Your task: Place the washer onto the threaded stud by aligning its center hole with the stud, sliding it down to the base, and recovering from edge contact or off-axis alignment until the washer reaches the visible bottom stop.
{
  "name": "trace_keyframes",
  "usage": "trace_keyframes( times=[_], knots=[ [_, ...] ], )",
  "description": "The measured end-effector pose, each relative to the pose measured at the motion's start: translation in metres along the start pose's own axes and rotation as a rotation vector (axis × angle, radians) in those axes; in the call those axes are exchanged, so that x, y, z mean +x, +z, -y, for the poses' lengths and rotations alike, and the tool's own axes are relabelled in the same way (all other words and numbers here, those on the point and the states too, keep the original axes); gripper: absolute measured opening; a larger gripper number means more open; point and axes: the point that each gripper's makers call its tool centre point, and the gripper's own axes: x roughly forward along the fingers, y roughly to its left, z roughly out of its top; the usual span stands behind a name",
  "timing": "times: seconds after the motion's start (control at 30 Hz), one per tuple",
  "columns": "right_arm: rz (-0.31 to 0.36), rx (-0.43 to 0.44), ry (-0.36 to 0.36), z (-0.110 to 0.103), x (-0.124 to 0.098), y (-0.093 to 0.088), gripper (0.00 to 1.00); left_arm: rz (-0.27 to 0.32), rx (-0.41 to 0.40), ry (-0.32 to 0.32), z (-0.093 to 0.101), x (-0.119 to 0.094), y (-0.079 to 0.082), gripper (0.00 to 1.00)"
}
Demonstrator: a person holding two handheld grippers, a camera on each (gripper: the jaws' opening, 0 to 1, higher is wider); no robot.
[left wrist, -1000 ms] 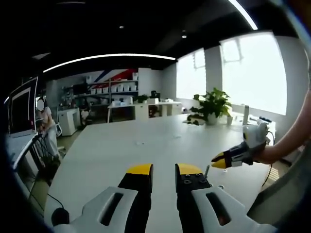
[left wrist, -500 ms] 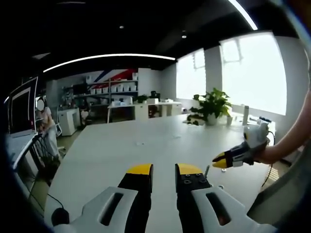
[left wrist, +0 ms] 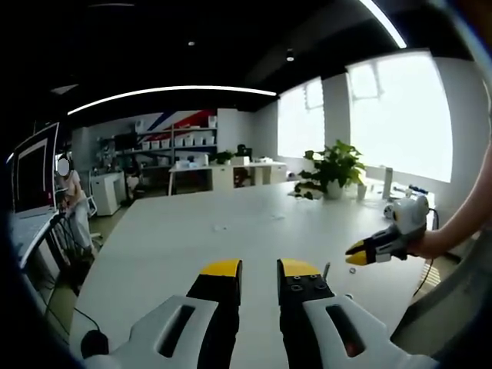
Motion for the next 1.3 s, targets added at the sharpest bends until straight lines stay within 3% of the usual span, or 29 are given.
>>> trace_keyframes(
  times=[0.5, 1.3],
  knots=[
    [-0.036, 0.032, -0.067, 0.022, -0.018, -0.025, 0.16, -0.003, 0.004, -0.002, 0.001, 0.0, -0.001, 0.16],
    [-0.076, 0.082, -0.082, 0.028, -0.019, -0.056, 0.18, -0.011, 0.004, 0.005, 0.0, 0.001, -0.003, 0.16]
  ],
)
